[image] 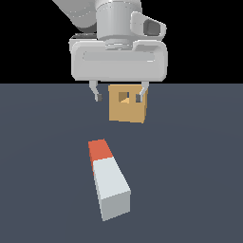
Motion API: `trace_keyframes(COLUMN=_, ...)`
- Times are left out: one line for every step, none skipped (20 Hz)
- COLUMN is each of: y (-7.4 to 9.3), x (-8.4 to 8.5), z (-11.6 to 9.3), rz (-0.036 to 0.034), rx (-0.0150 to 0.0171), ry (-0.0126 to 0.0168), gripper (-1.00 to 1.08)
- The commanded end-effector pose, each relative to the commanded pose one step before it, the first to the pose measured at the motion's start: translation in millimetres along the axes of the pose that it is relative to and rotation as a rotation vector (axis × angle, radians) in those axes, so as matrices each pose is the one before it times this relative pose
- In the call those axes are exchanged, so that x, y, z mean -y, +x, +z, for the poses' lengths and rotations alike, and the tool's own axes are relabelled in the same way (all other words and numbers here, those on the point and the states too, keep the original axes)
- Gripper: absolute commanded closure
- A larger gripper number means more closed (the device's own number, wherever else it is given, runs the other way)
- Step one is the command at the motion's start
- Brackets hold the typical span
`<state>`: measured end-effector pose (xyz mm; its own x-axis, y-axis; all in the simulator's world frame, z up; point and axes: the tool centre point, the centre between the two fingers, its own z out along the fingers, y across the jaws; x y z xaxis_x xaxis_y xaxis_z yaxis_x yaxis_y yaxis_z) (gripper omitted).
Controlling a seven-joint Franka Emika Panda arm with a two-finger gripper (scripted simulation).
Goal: Insert the peg into the horizontal hole in a box.
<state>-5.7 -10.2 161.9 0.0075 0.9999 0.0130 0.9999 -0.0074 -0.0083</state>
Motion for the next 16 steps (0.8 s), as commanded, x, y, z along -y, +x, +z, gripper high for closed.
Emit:
trace_keyframes(y=-0.01, x=-0.01, z=0.01, rz=0.0, rx=0.0, ry=0.0, gripper=-0.92)
trace_keyframes(y=-0.41, x=0.05, z=0.11, rz=0.0, rx=0.0, ry=0.0, gripper=-0.92)
trace_keyframes(y=-0.12, x=0.16, z=0.31, rz=-0.00182, rx=0.00009, ry=-0.00005, gripper=-0.92)
trace_keyframes(y=-0.73, x=0.26, z=0.55, rz=-0.00218, rx=0.00009, ry=-0.00003, gripper=-0.92)
trace_keyframes(y=-0.95, x=0.37, z=0.76, rz=-0.00316, rx=0.00012, ry=-0.00004, gripper=-0.92)
trace_keyframes(y=-1.29, x=0.47, z=0.98, rz=-0.00396, rx=0.00016, ry=-0.00006, gripper=-0.92)
trace_keyframes(y=-1.52, x=0.57, z=1.2, rz=-0.00493, rx=0.00019, ry=-0.00007, gripper=-0.92)
trace_keyframes(y=-1.83, x=0.67, z=1.42, rz=-0.00577, rx=0.00023, ry=-0.00008, gripper=-0.92)
trace_keyframes(y=-2.11, x=0.77, z=1.63, rz=-0.00665, rx=0.00026, ry=-0.00009, gripper=-0.92)
trace_keyframes(y=-2.39, x=0.87, z=1.85, rz=-0.00753, rx=0.00029, ry=-0.00011, gripper=-0.92)
trace_keyframes(y=-2.66, x=0.96, z=2.07, rz=-0.00842, rx=0.00033, ry=-0.00012, gripper=-0.92)
trace_keyframes(y=-2.94, x=1.06, z=2.28, rz=-0.00928, rx=0.00036, ry=-0.00013, gripper=-0.92)
trace_keyframes(y=-3.21, x=1.15, z=2.5, rz=-0.01016, rx=0.0004, ry=-0.00015, gripper=-0.92)
trace_keyframes(y=-3.5, x=1.24, z=2.71, rz=-0.01102, rx=0.00043, ry=-0.00016, gripper=-0.92)
trace_keyframes(y=-3.77, x=1.33, z=2.93, rz=-0.01191, rx=0.00047, ry=-0.00018, gripper=-0.92)
trace_keyframes(y=-4.06, x=1.41, z=3.14, rz=-0.01276, rx=0.0005, ry=-0.00019, gripper=-0.92)
